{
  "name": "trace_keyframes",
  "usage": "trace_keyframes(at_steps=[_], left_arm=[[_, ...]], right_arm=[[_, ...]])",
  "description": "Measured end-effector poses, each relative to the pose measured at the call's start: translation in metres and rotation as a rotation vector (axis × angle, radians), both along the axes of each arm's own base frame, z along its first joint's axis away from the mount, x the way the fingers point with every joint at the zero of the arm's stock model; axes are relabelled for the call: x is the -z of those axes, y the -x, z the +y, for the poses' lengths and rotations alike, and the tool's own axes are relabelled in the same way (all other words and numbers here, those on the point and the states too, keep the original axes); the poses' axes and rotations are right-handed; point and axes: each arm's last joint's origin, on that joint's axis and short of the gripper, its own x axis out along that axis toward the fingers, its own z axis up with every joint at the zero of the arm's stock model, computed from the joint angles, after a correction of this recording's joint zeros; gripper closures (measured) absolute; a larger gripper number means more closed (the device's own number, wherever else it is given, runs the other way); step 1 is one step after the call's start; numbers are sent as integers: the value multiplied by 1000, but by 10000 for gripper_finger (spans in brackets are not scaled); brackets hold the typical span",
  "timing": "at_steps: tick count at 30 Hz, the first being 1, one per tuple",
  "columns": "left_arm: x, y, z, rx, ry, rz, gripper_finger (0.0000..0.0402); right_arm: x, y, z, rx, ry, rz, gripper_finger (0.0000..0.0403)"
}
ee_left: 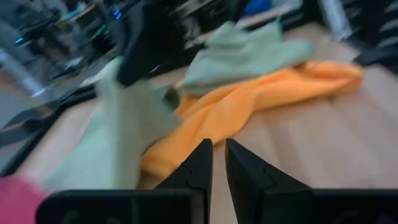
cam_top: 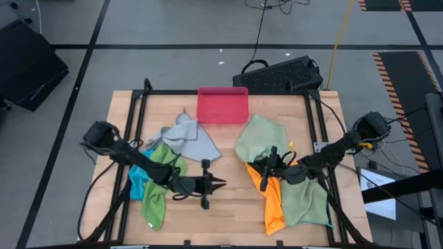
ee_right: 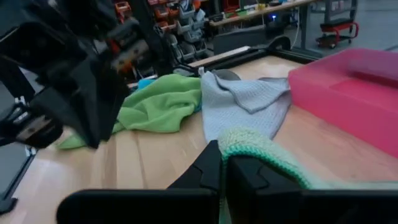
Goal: Fold microfiber towels
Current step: Fold the top light green towel
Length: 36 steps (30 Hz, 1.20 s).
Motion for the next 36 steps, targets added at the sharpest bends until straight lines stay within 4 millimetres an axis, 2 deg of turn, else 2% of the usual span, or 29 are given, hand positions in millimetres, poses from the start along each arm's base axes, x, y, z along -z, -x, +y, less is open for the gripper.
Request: trace_keyframes(at_steps=[4,7,9,14,19,23,27,36], left_arm=[[14,-13,1,51,32,-68,352],[24,-23,2,62,35,-93,329],[30,-29,2,40,32,-89,298],[45,-45,3,-146,3,-85,199],[54,-68,-5,-177,-18,-99,115],[63,-86,-7,-427,-31,-123,70],[67,-89,-5,-603,-65,-112,52],[66,-86,-3,-698,-119,-117,50]], right_arm=[[-2,-4,2,-5,-6,-65,400],[-3,-8,4,-10,5,-119,400],[-2,-10,5,-11,16,-147,400],[0,-14,8,-5,29,-177,400],[1,-26,13,24,60,-168,400],[1,-37,18,42,85,-164,400],[1,-43,22,38,93,-161,400],[3,-43,22,38,97,-145,400]])
